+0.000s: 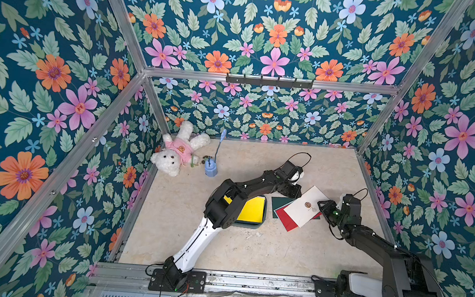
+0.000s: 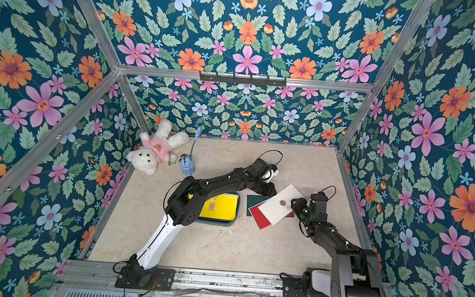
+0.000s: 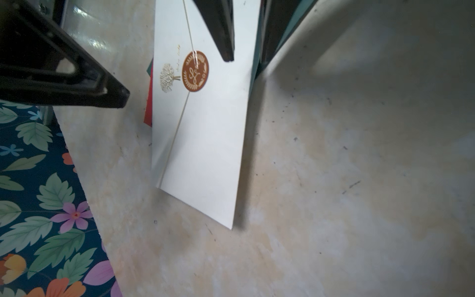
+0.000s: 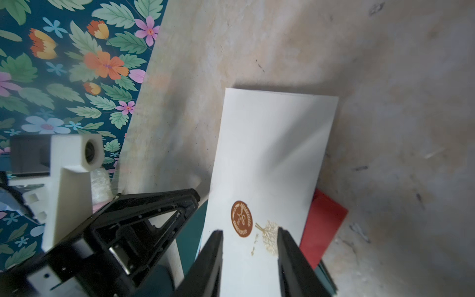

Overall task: Put the sealed envelopes into the storage box
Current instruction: Pick up the envelope from the center of the board.

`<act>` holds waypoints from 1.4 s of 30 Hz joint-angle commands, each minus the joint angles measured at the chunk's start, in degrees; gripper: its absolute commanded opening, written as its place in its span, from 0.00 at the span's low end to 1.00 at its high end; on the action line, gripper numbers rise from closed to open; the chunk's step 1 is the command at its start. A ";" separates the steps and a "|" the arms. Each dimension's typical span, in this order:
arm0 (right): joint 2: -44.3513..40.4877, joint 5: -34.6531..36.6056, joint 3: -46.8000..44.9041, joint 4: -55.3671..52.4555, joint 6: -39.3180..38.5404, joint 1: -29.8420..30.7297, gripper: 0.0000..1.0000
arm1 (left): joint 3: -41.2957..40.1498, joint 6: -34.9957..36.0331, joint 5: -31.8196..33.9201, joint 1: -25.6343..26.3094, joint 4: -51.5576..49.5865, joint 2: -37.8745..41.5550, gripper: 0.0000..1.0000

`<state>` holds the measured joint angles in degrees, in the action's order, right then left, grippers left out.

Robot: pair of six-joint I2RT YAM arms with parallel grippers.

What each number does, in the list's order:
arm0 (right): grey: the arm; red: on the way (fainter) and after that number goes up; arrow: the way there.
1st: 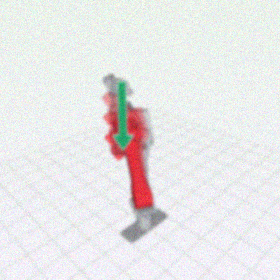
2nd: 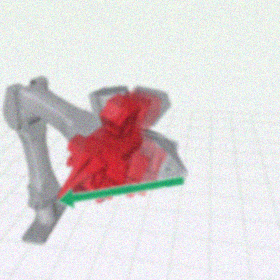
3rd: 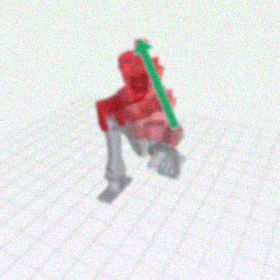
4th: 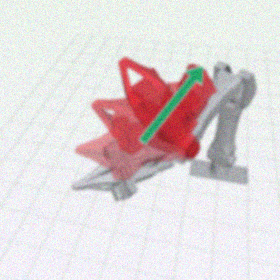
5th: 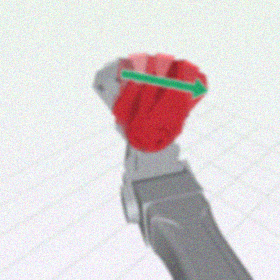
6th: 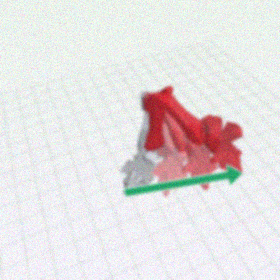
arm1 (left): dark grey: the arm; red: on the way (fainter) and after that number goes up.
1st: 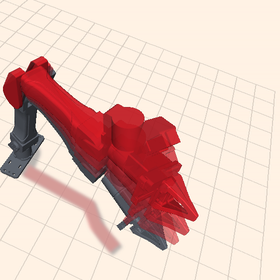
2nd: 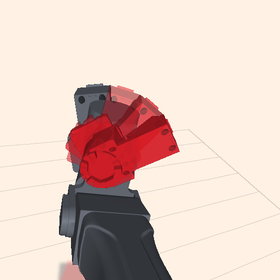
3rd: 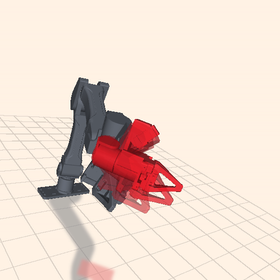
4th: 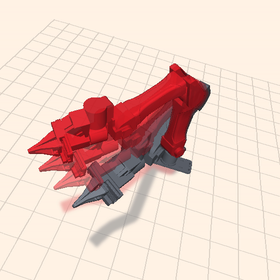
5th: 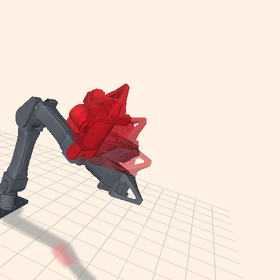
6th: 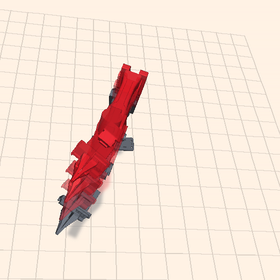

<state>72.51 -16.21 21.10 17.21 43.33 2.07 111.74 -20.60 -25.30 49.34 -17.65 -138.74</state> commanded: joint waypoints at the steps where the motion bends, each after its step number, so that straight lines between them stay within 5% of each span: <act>1: 0.23 1.25 -0.57 -1.27 -1.49 -0.21 0.40 | 0.32 0.43 -0.03 0.40 0.05 -0.23 0.24; 23: 5.39 -5.33 -0.31 6.03 0.63 -0.35 0.40 | 0.67 0.96 -0.35 1.02 -1.25 -3.38 0.24; 35: 7.39 -10.77 1.81 10.08 3.40 -0.25 0.31 | 0.58 0.96 -0.63 1.63 -1.25 -3.56 0.23; 42: 4.28 -2.84 2.81 0.24 -1.22 -0.34 0.35 | 0.58 1.26 0.16 1.58 -1.51 -3.38 0.23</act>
<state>77.78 -24.21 23.62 22.57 45.04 1.76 112.53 -20.38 -26.24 50.87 -14.98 -141.60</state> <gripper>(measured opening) 0.350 0.232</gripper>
